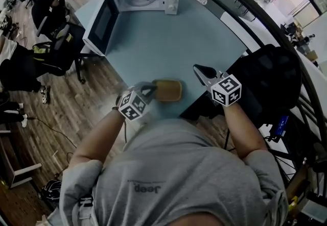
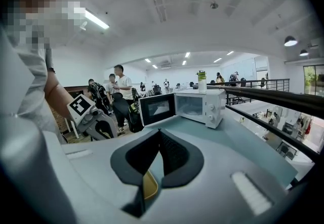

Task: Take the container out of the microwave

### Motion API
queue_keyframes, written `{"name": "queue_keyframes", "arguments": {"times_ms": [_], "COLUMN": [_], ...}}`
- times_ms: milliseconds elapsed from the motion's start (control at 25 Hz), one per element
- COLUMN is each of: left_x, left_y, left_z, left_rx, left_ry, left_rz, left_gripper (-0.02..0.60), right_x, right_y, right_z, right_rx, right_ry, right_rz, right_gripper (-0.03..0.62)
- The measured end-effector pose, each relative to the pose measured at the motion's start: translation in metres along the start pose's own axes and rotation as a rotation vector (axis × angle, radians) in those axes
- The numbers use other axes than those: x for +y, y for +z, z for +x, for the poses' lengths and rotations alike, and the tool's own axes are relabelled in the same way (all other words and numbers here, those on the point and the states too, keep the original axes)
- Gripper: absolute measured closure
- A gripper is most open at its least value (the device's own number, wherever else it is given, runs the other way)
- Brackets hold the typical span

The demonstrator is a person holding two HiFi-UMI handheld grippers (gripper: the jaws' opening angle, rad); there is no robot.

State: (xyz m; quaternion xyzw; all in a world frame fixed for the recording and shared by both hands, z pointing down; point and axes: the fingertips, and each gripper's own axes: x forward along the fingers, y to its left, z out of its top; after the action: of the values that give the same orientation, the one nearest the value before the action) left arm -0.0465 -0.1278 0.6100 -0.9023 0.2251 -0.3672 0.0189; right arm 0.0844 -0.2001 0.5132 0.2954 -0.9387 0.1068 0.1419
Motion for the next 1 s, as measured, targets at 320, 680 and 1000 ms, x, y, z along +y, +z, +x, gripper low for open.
{"name": "queue_keyframes", "arguments": {"times_ms": [320,680,1000], "left_x": [0.044,0.068,0.082], "left_y": [0.055,0.098,0.11], "left_z": [-0.065,-0.128,-0.166], "left_rx": [-0.237,-0.473,-0.575], "left_ry": [0.126,0.176,0.206], "left_rz": [-0.166,-0.314,-0.441], "left_gripper": [0.558,0.558,0.558], "right_x": [0.01,0.027,0.038], "right_y": [0.03,0.065,0.085], "right_z": [-0.015,-0.025,-0.036], "right_rx": [-0.04,-0.086,-0.124], "right_ry": [-0.006,0.011,0.023], "right_rz": [-0.01,-0.026,-0.03], "right_gripper": [0.589,0.589,0.589]}}
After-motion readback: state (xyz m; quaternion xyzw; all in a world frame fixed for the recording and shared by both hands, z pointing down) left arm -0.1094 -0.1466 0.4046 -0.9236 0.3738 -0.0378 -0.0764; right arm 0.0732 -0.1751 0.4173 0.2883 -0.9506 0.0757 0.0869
